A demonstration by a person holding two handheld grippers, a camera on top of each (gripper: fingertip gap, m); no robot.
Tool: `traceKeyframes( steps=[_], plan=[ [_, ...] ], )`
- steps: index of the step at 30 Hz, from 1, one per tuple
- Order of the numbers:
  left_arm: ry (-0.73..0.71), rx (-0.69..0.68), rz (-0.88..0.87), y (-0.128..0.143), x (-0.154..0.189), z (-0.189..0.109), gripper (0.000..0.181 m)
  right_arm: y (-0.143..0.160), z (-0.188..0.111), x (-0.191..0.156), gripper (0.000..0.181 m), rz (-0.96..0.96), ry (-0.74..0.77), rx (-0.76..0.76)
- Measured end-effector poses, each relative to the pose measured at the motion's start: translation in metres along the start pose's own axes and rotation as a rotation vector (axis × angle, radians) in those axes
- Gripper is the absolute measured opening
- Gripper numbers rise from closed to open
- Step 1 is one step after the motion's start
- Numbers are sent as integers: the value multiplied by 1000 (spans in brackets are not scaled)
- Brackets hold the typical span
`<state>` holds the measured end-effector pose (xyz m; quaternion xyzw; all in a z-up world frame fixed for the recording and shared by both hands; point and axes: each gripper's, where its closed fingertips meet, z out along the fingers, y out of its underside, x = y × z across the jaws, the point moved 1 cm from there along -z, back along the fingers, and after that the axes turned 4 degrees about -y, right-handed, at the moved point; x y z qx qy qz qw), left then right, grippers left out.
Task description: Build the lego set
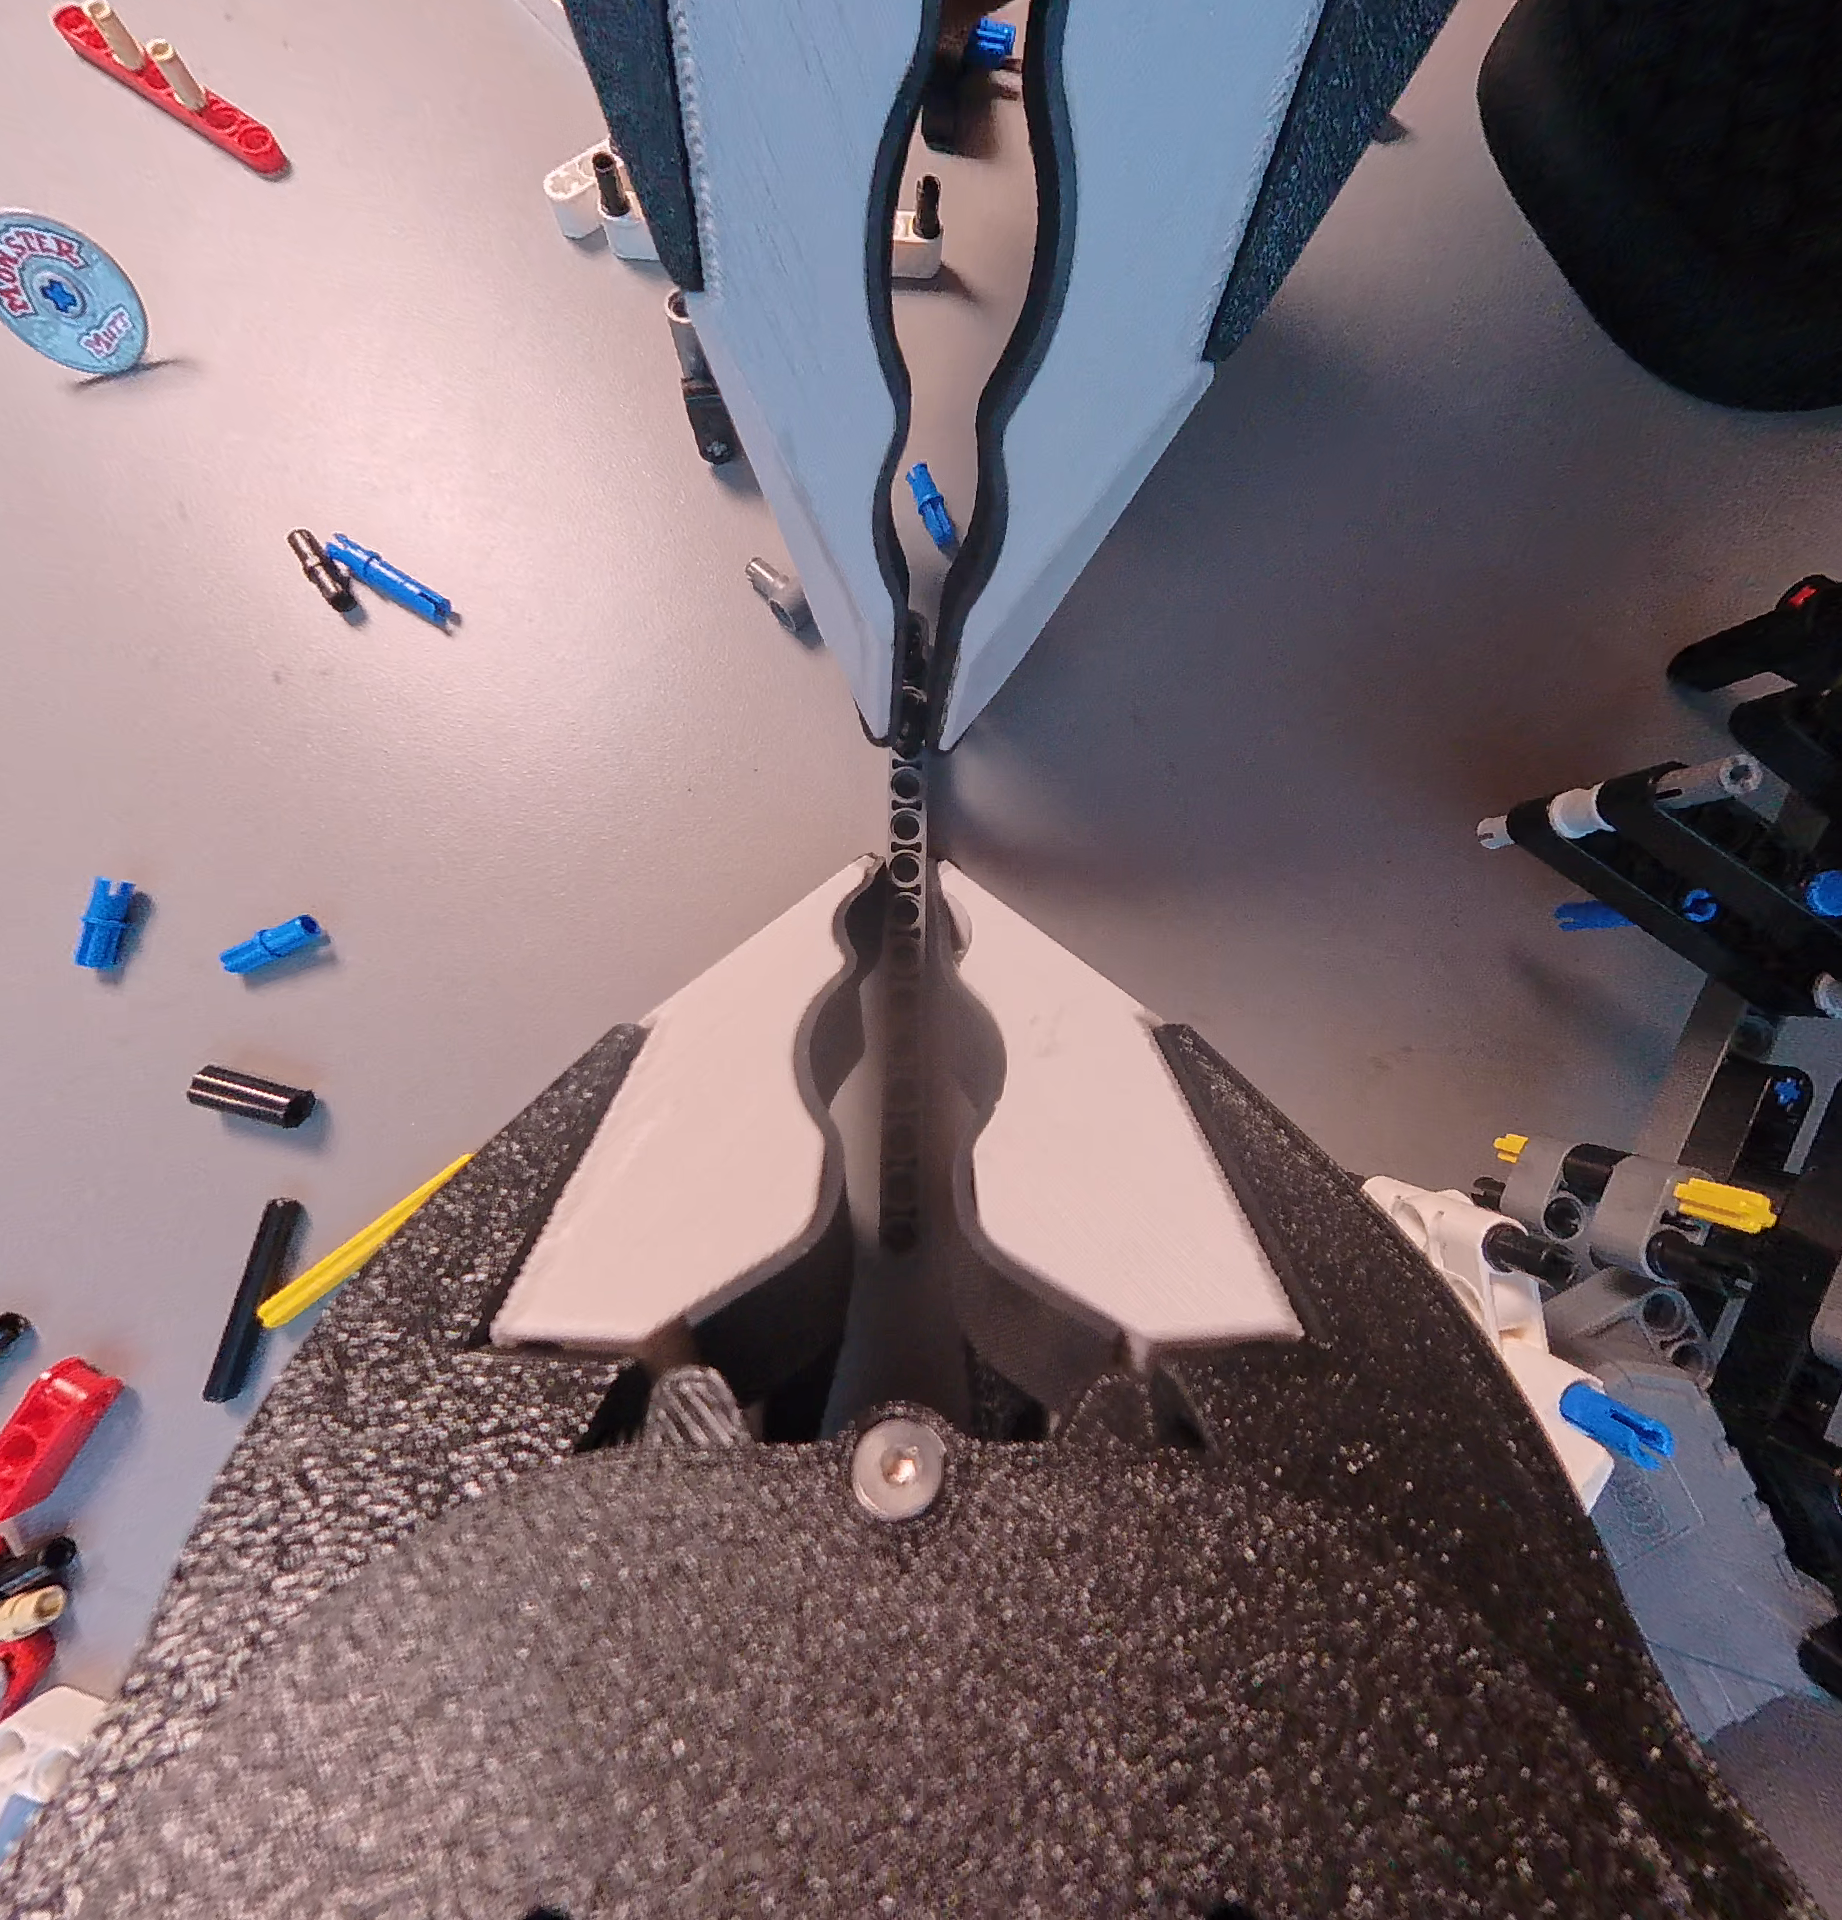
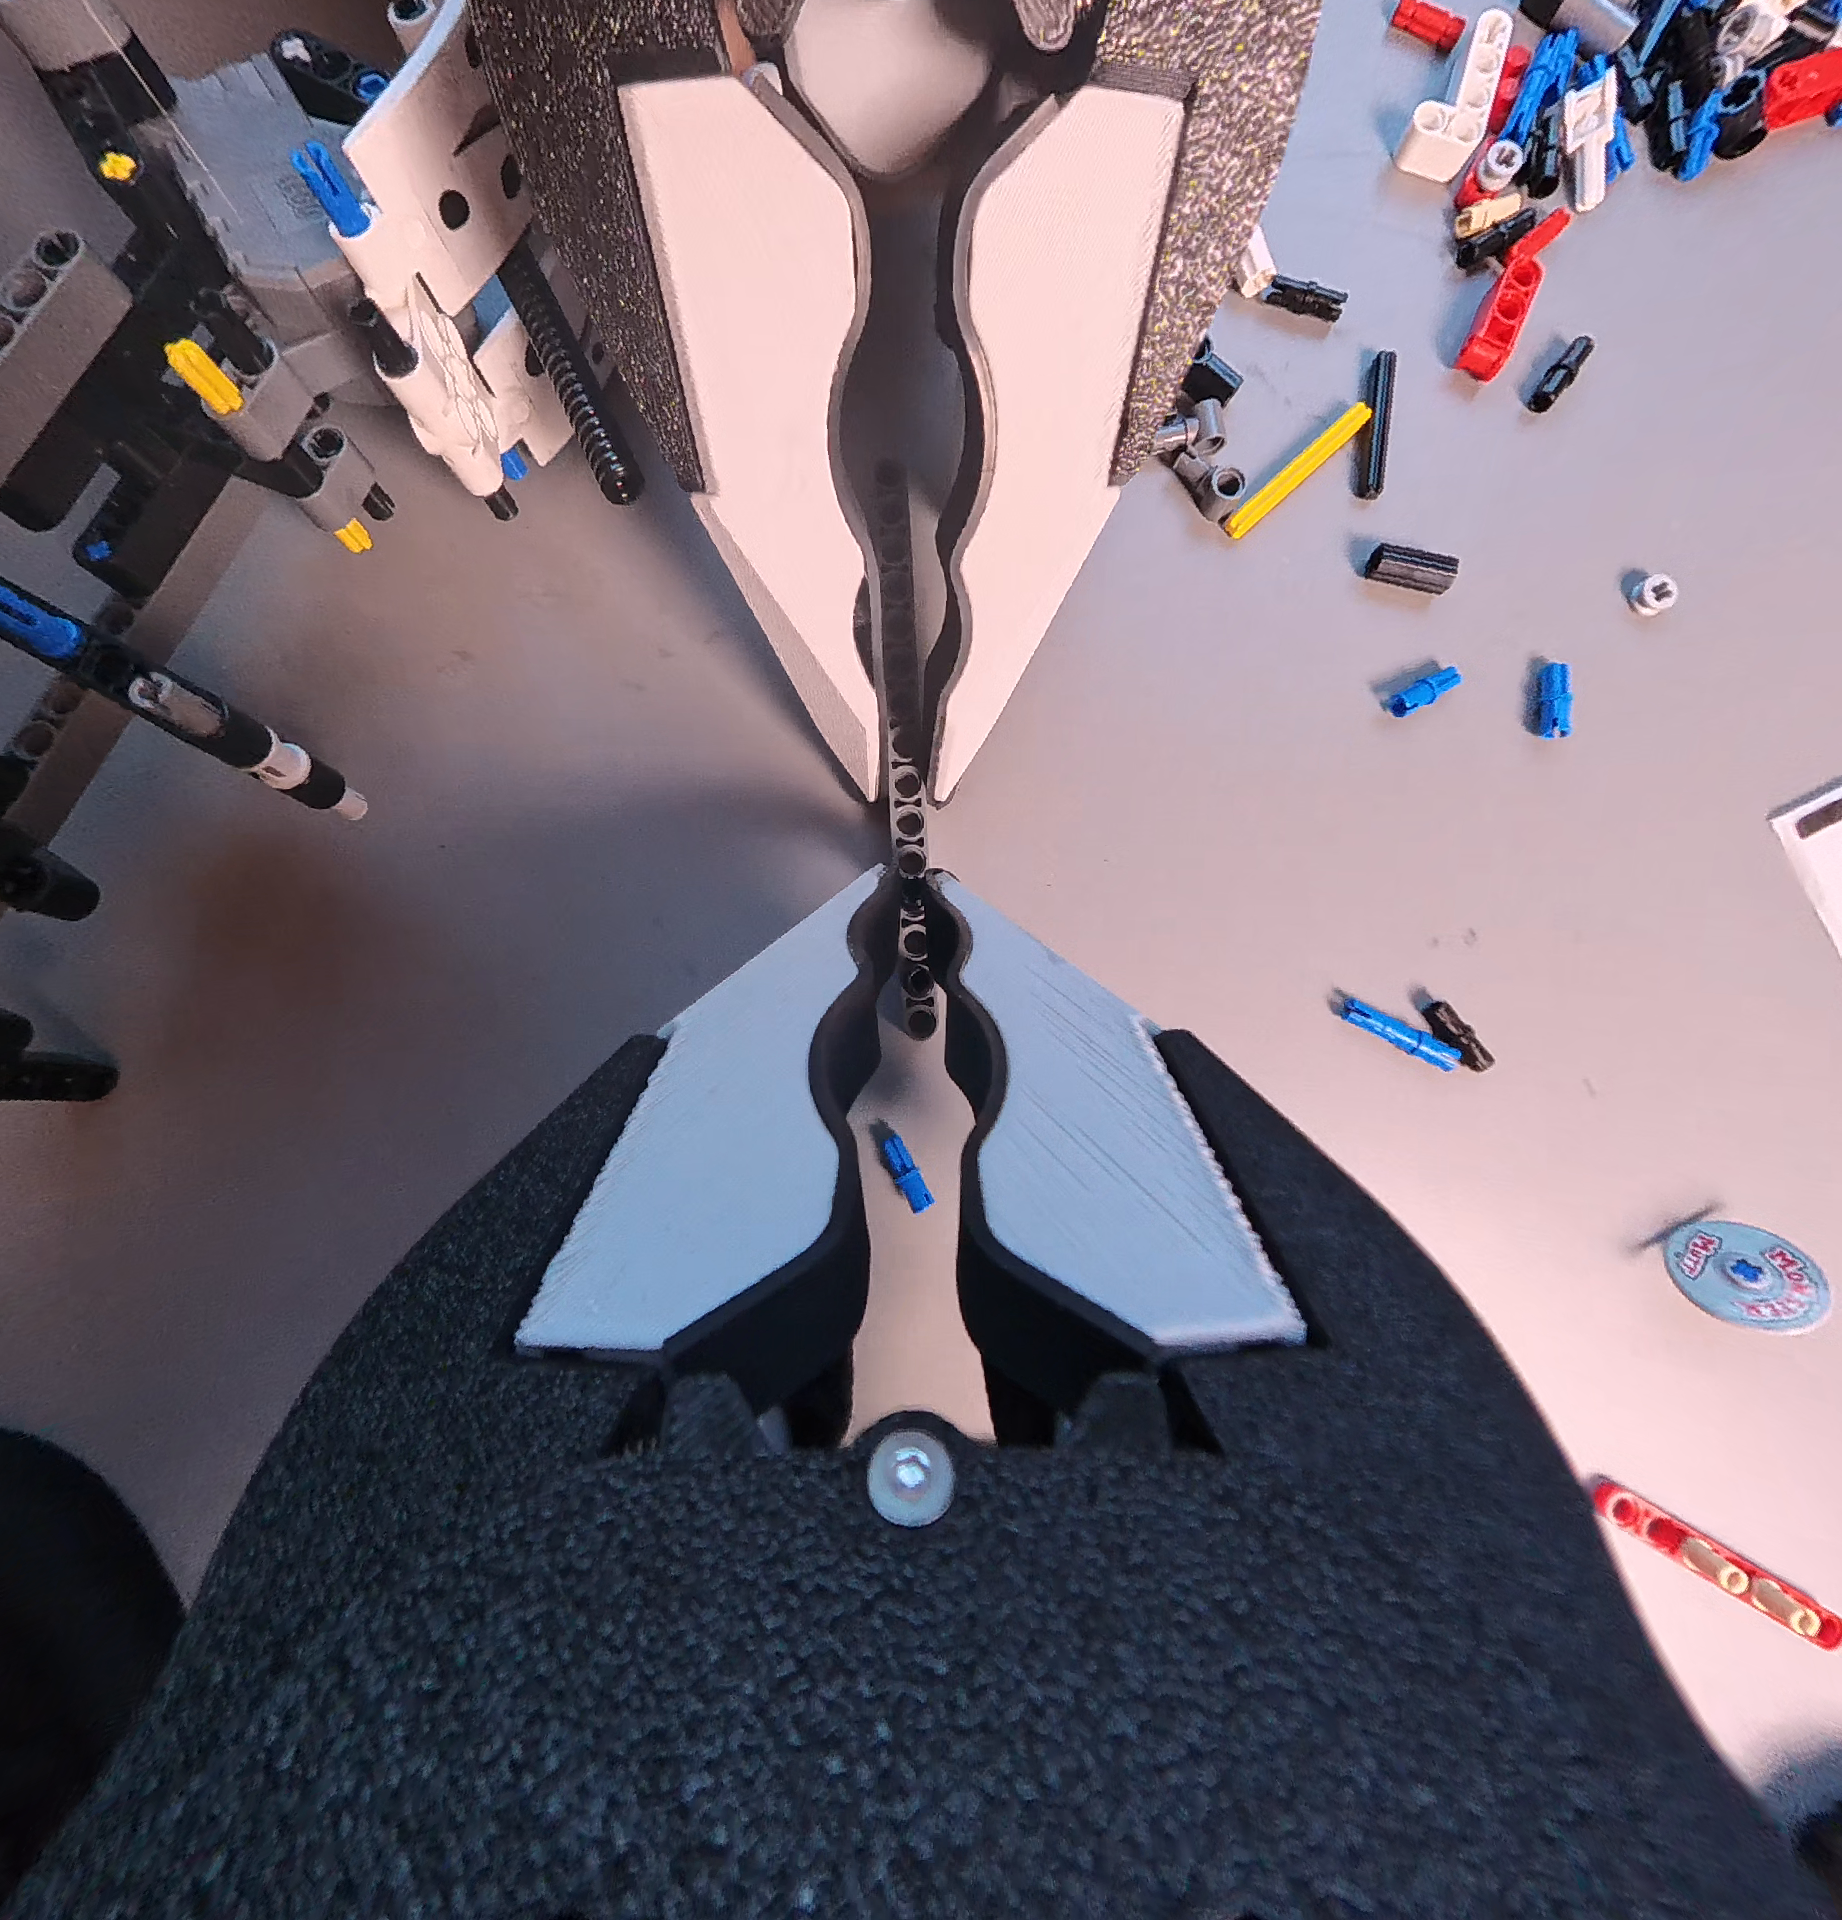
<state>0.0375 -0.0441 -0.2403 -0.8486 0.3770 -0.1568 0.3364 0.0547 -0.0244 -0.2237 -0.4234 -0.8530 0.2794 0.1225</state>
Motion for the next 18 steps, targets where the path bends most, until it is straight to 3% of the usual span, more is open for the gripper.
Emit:
traceKeyframes(
  steps=[12,18],
  plan=[
    [1,11,-15,1,0,0,7,5,6,-1,4,-4,-40,-38],
    [2,13,-26,1,0,0,7,5,6,-1,4,-16,-67,-138]
  ],
)
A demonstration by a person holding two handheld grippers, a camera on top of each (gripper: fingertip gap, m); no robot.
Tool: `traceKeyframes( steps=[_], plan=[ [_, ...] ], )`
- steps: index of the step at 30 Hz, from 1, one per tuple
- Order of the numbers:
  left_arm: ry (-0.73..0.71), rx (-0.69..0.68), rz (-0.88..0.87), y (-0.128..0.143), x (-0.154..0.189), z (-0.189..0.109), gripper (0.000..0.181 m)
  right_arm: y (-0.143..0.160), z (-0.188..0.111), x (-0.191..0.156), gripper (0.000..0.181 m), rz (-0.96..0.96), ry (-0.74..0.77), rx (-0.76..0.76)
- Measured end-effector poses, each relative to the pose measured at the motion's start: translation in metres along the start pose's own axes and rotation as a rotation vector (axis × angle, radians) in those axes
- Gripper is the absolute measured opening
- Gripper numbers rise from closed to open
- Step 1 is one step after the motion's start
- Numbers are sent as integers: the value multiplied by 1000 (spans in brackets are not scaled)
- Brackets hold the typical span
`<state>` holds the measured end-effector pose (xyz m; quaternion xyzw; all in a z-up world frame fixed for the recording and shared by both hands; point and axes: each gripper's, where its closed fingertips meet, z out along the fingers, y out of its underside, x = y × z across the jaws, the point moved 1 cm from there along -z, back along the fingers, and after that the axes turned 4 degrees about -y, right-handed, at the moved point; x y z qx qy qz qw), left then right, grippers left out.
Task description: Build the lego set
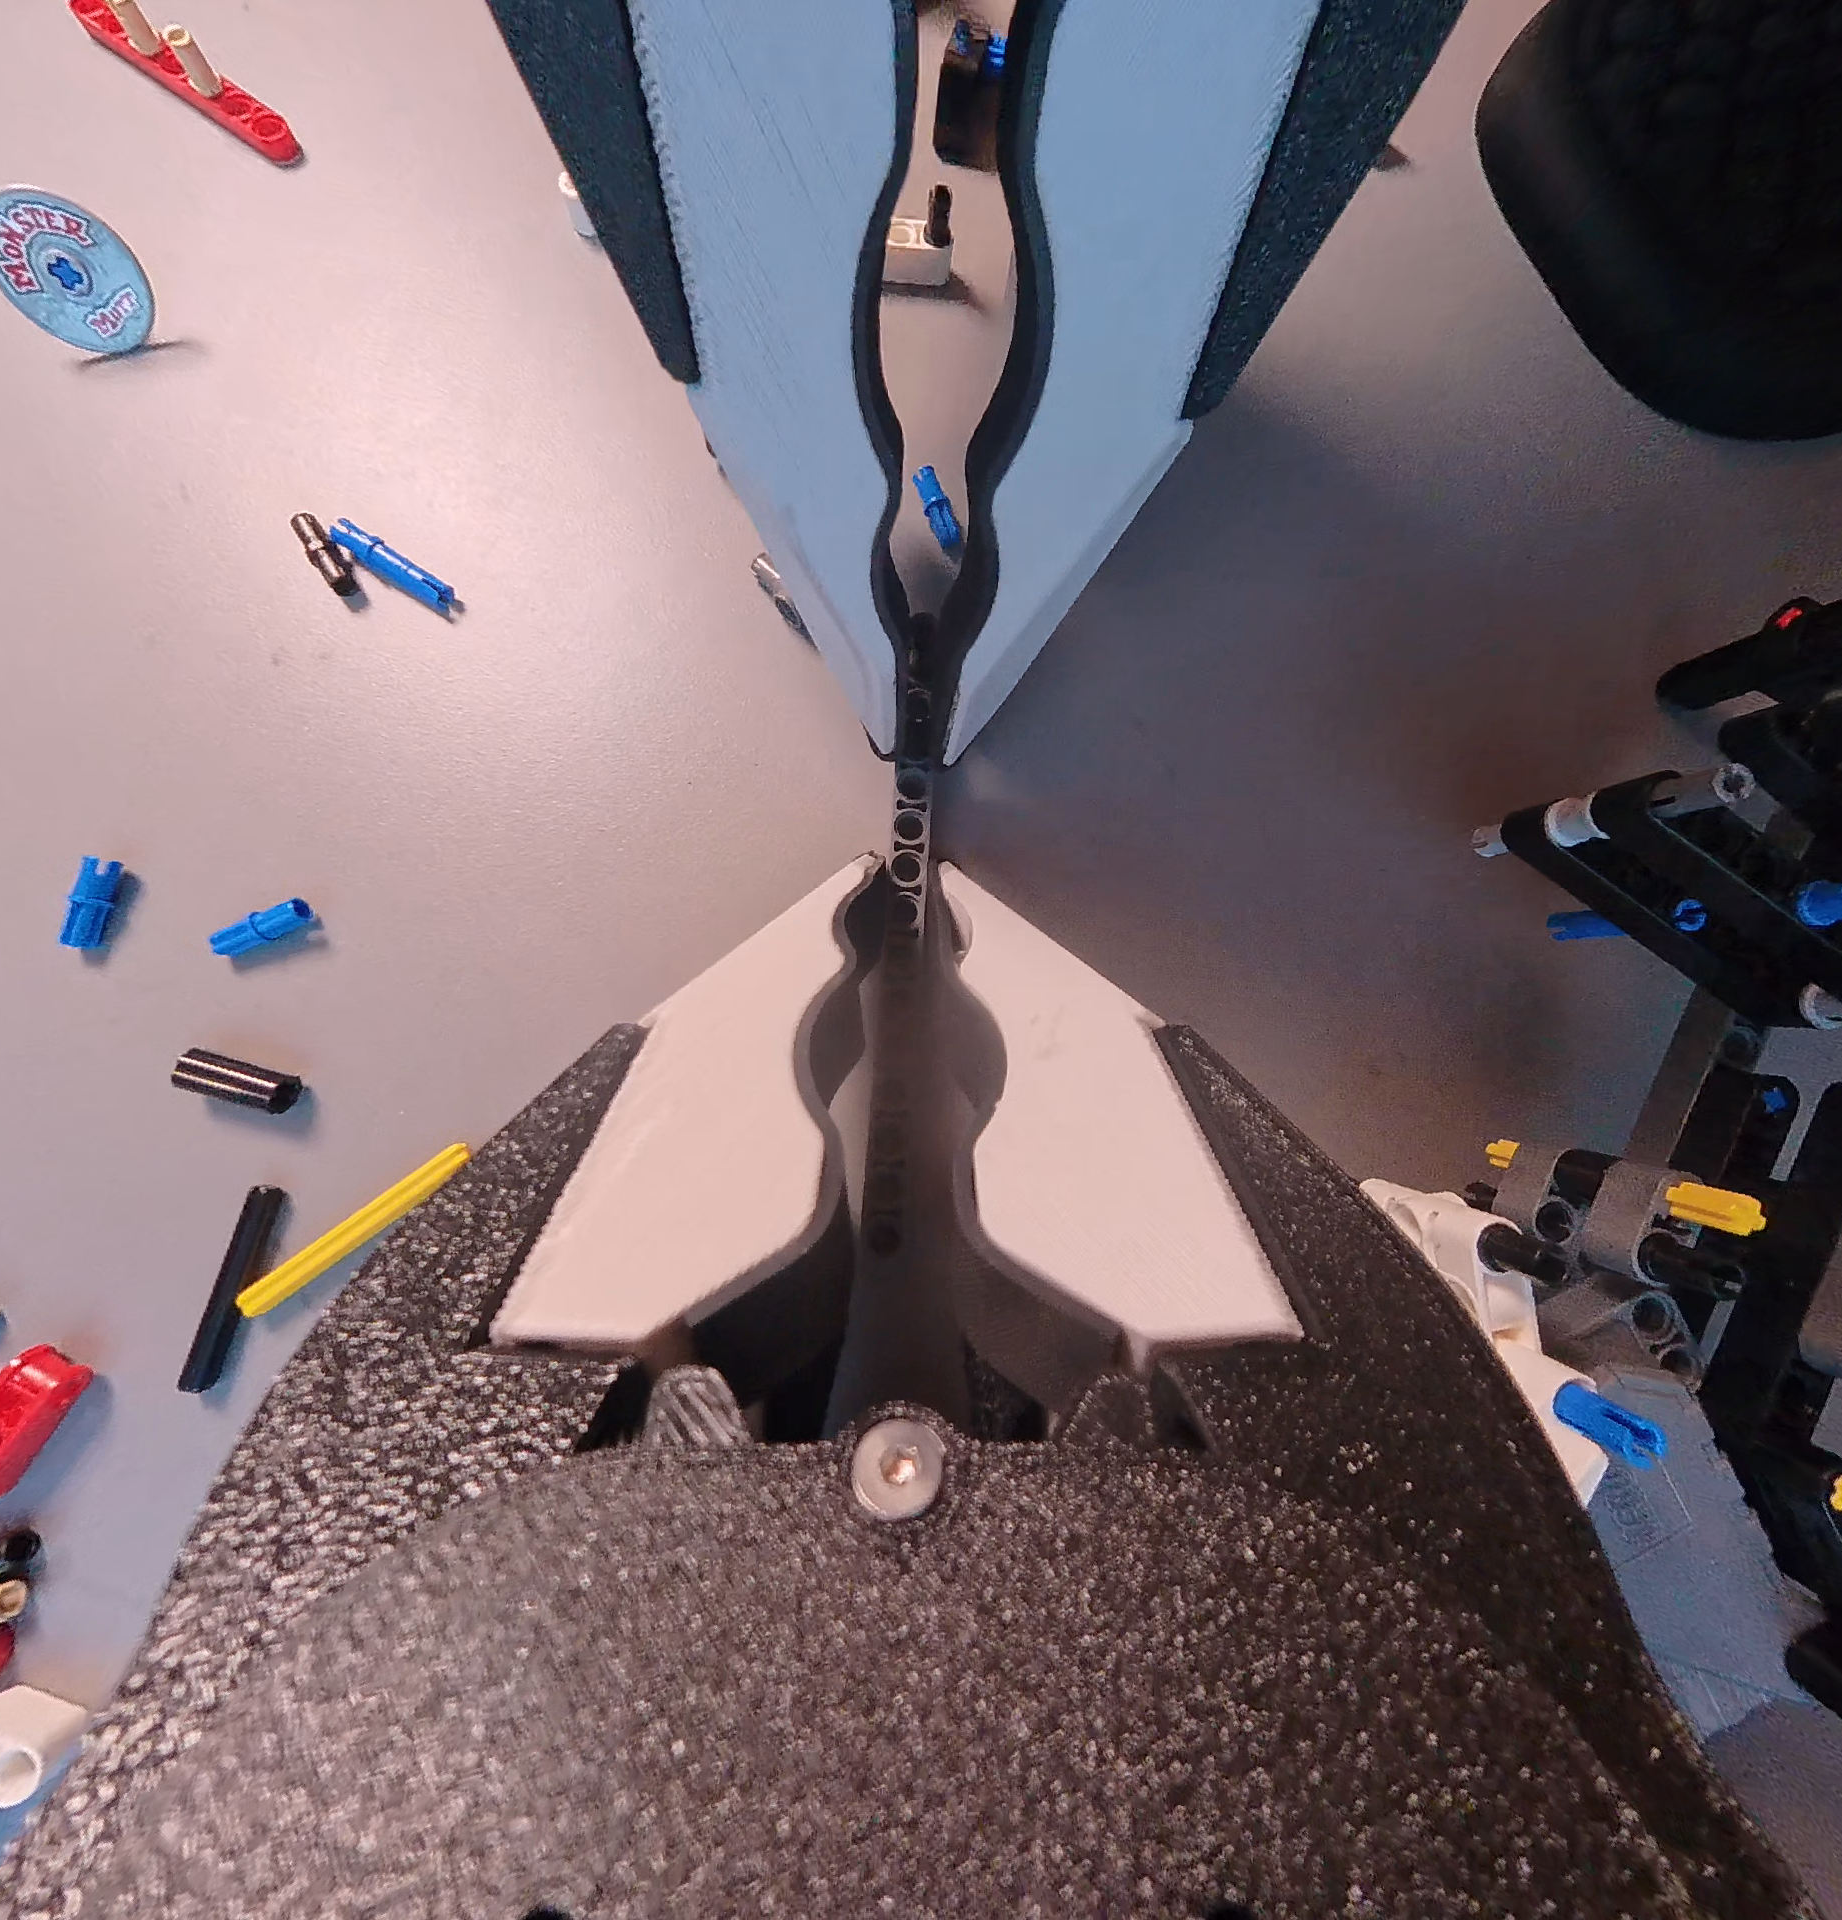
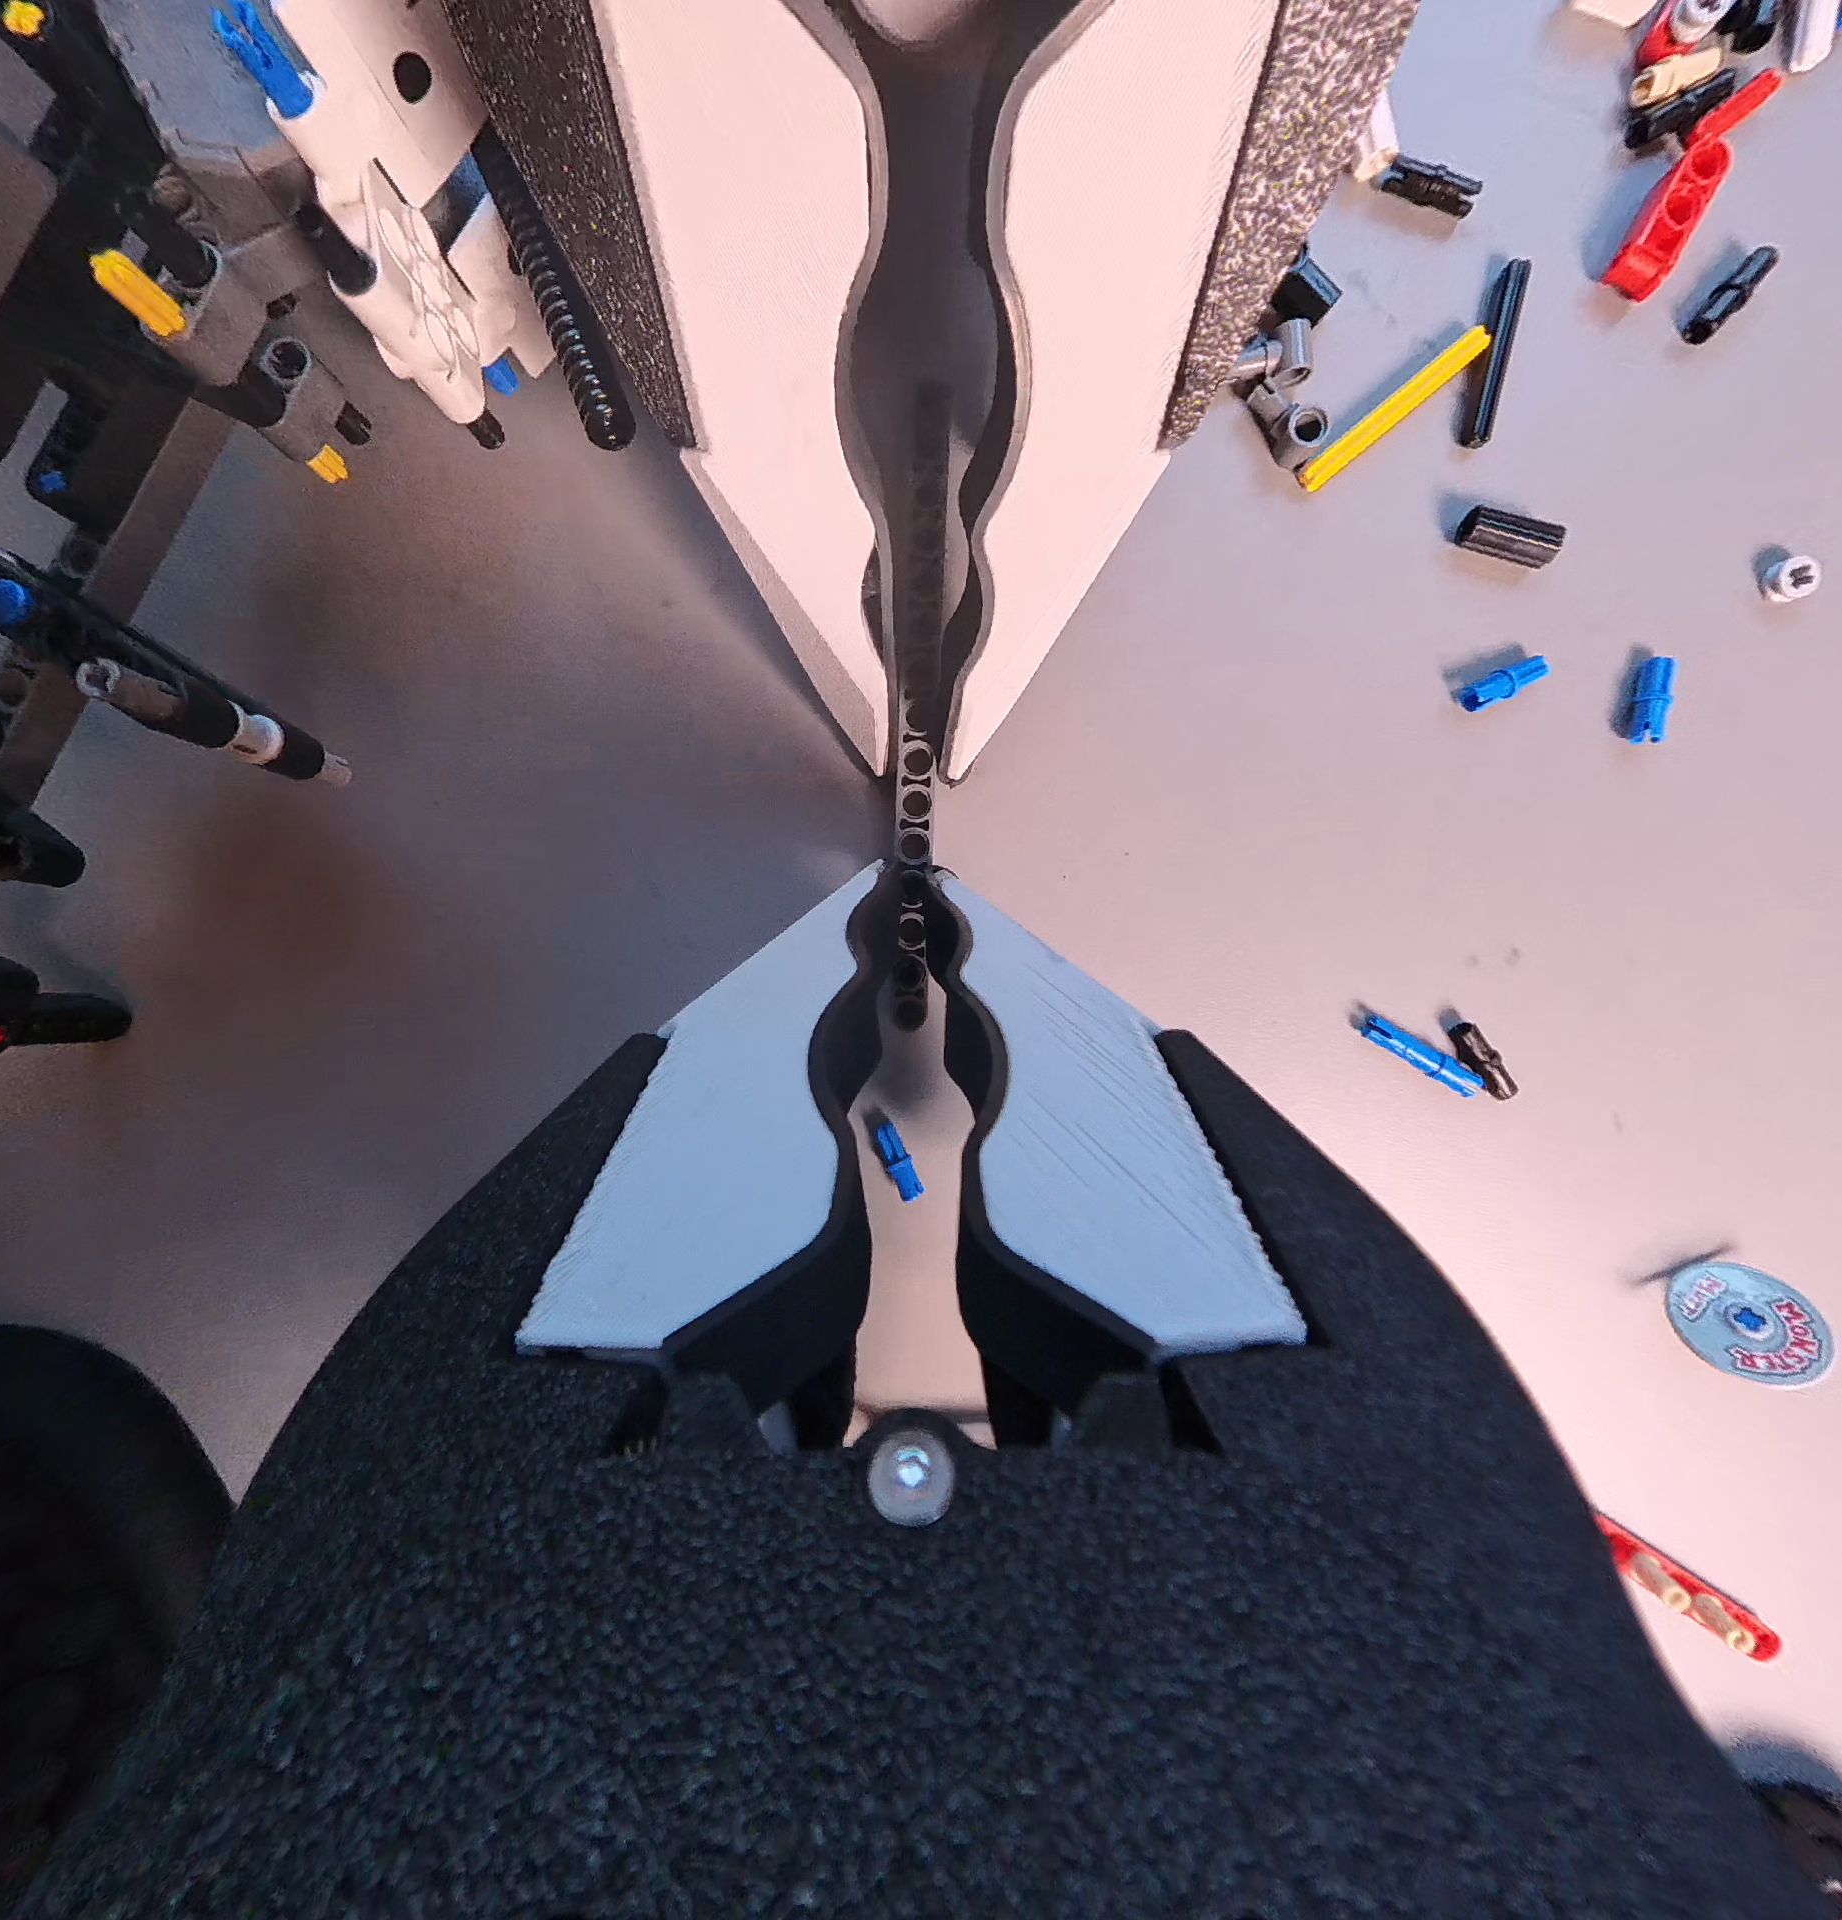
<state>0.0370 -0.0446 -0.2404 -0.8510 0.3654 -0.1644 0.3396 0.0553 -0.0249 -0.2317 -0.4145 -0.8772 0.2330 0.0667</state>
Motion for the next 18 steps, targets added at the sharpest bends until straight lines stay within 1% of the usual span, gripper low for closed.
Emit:
traceKeyframes(
  steps=[3,4,5,6,10,13,18],
  plan=[
    [-6,-1,2,0,0,0,7,0,0,0,4,-4,20,-3],
    [-9,-3,5,0,0,0,7,1,-1,-1,10,-11,19,-3],
    [-12,-4,7,0,0,0,7,0,-3,-3,19,-8,7,6],
    [-13,-4,7,0,0,0,7,-3,-6,-4,21,1,6,29],
    [-7,-4,4,0,0,0,7,-5,-11,0,6,1,54,37],
    [-10,-6,7,0,0,0,7,-3,-9,0,1,0,69,25],
    [-12,-7,8,0,0,0,7,-2,-8,-1,0,7,65,4]
  ],
)
